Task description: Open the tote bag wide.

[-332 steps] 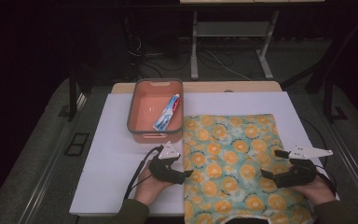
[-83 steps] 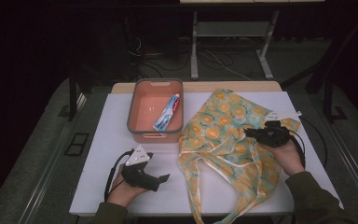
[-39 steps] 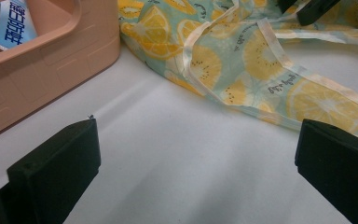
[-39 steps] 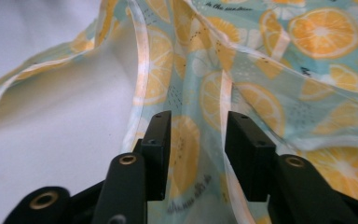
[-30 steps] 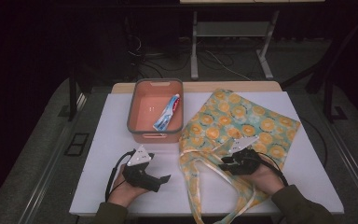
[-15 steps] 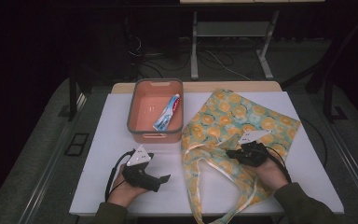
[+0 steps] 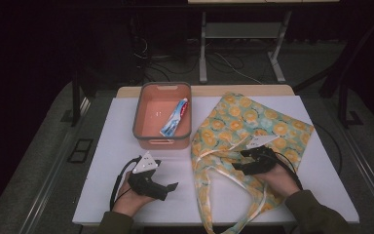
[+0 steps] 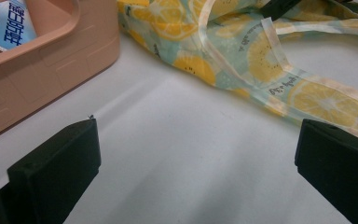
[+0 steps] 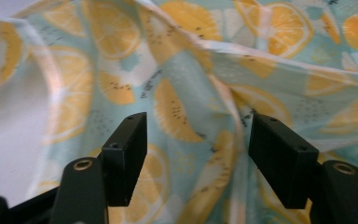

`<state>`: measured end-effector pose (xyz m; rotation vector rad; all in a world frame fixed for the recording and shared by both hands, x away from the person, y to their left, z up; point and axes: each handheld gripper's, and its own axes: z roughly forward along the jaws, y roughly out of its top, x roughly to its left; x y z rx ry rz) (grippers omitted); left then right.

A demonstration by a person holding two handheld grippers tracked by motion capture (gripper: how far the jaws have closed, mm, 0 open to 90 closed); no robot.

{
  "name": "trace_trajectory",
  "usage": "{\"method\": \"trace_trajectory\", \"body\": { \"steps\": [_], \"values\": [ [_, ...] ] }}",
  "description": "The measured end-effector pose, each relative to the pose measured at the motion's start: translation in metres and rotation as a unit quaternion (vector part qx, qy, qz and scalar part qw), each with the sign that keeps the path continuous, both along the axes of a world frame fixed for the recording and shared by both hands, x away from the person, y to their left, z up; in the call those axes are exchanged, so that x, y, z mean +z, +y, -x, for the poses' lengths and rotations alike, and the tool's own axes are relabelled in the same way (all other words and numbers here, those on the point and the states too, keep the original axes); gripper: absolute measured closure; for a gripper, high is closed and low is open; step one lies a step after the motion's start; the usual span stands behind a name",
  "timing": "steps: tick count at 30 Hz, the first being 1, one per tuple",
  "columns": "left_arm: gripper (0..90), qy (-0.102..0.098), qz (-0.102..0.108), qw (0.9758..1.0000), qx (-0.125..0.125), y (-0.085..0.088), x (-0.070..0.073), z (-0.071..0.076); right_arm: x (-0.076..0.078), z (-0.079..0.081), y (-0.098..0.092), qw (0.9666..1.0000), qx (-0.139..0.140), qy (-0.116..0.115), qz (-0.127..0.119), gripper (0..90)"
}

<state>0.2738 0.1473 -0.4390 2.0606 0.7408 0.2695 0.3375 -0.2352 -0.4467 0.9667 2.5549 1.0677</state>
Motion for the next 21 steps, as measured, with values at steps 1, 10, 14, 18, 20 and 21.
{"method": "trace_trajectory", "body": {
  "steps": [1, 10, 14, 18, 20, 21],
  "values": [
    [0.0, 0.0, 0.0, 1.0, 0.0, 0.0, 0.0, 0.0, 0.0, -0.002, -0.001, 1.0, -0.005, -0.001, 0.001, 35.7],
    [0.0, 0.001, -0.001, 1.0, -0.001, 0.0, 0.0, 0.0, -0.005, -0.019, -0.002, 0.9996, -0.026, 0.0, 0.009, 51.3],
    [0.0, 0.0, -0.001, 1.0, -0.001, 0.0, -0.001, 0.0, -0.005, -0.024, -0.009, 0.9994, -0.033, -0.002, 0.001, 72.7],
    [0.0, 0.0, -0.001, 1.0, -0.002, 0.0, 0.0, 0.0, -0.004, -0.025, -0.013, 0.9996, -0.027, -0.001, -0.004, 87.1],
    [0.0, 0.0, 0.0, 1.0, -0.002, 0.0, 0.0, 0.0, 0.003, -0.024, -0.013, 0.9996, -0.027, -0.003, -0.01, 88.1],
    [0.0, 0.0, -0.001, 1.0, -0.002, 0.0, 0.0, 0.0, 0.008, -0.023, -0.014, 0.9995, -0.026, -0.005, -0.018, 88.4]
  ]
}}
